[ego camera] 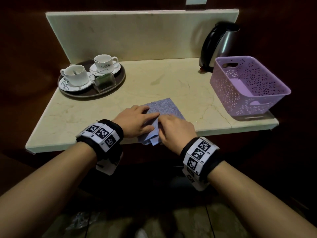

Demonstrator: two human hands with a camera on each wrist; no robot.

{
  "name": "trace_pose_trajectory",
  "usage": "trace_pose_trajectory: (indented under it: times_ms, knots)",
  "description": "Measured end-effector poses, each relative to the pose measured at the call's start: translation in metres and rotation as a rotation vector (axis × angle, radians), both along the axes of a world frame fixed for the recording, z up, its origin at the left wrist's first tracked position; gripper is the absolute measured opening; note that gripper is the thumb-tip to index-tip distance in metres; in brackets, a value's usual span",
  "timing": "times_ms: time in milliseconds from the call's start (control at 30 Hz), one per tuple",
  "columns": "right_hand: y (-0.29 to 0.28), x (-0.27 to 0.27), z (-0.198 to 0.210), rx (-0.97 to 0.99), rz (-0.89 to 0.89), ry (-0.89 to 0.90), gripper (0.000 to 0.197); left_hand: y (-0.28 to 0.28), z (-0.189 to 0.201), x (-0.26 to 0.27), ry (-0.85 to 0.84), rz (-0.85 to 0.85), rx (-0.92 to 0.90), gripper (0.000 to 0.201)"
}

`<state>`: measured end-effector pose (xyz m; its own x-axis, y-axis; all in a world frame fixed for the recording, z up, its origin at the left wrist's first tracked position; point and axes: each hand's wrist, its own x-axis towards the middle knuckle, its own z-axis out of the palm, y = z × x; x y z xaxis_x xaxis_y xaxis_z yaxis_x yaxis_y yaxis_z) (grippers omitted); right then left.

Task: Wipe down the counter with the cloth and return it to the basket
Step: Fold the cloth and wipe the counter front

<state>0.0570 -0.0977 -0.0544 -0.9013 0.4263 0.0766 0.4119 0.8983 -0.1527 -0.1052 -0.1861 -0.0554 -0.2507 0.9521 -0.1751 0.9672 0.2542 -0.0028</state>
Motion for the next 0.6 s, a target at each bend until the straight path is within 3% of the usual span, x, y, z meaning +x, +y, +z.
trace_pose_trajectory:
  times_ms: [367, 600]
  knots:
    - [0.007, 0.009, -0.018, -0.116, -0.209, 0.037, 0.032, 0.009, -0.001, 0.012, 0.054, -0.025, 0.075, 0.068]
    - [0.027, 0.019, -0.014, -0.187, -0.203, 0.014, 0.031, 0.027, 0.008, -0.001, 0.014, -0.109, 0.102, 0.064]
